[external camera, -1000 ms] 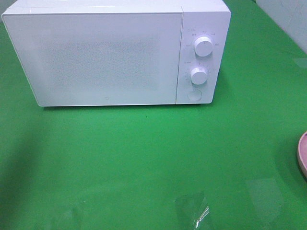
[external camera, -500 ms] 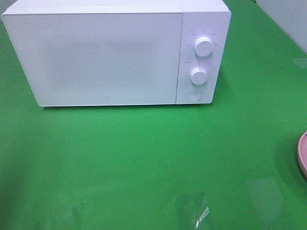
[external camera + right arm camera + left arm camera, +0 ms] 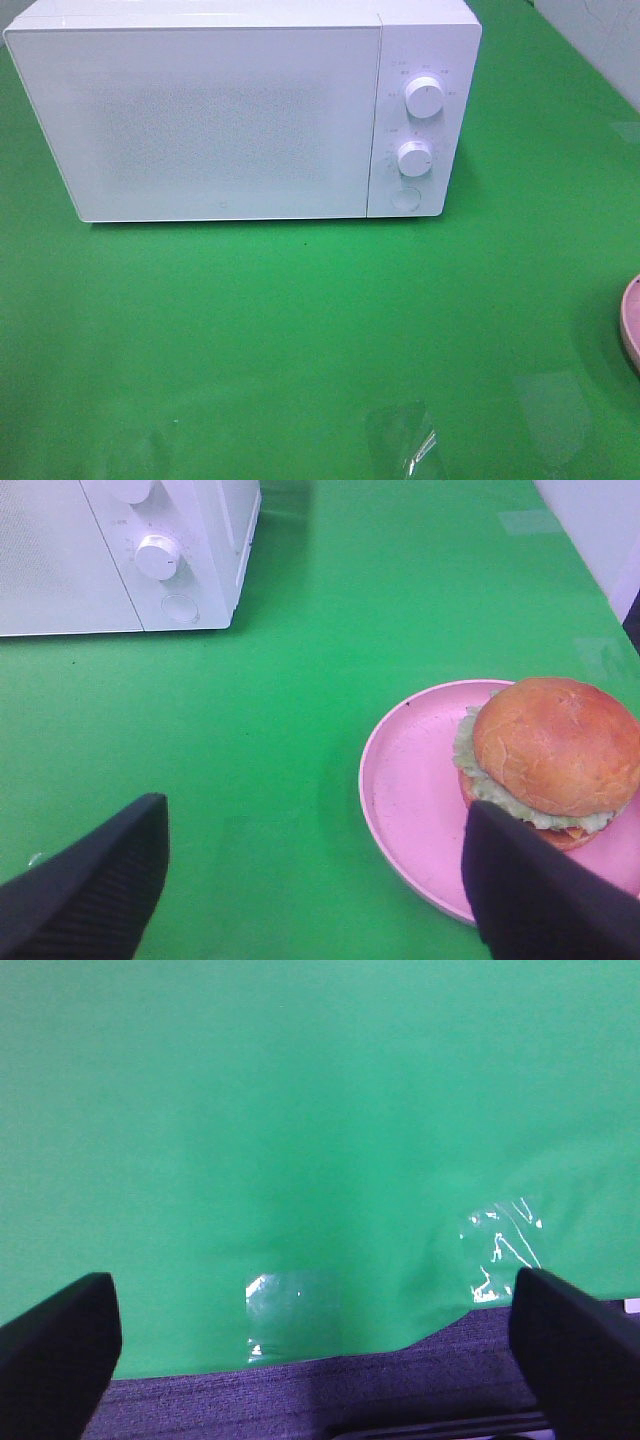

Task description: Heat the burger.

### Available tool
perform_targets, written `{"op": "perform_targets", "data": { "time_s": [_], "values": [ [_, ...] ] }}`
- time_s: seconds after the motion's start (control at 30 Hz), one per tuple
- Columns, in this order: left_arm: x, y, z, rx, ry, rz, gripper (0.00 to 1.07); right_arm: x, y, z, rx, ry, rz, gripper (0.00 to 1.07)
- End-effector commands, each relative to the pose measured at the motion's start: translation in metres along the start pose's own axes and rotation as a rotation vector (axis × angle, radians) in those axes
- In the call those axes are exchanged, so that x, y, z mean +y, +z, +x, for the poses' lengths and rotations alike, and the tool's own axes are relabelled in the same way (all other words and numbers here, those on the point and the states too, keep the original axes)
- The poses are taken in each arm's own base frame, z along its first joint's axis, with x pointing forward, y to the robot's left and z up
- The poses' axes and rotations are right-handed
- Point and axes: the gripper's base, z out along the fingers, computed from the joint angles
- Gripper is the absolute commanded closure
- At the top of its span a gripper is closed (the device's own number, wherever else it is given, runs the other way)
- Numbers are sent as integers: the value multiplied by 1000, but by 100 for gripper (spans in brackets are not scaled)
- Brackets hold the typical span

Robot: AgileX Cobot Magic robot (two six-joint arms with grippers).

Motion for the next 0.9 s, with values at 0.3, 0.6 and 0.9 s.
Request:
{"op": "perform_targets", "data": {
  "time_s": [0.3,0.6,0.9],
  "values": [
    [-1,-23,28,-268,5,-23,9,0,-4,2,-23,-4,3,31],
    [-2,-41,47,-430,27,-38,9,0,-4,2,-23,-4,3,31],
    [-3,-45,52,-474,33,-38,9,0,-4,2,-22,-3,3,31]
  ]
}}
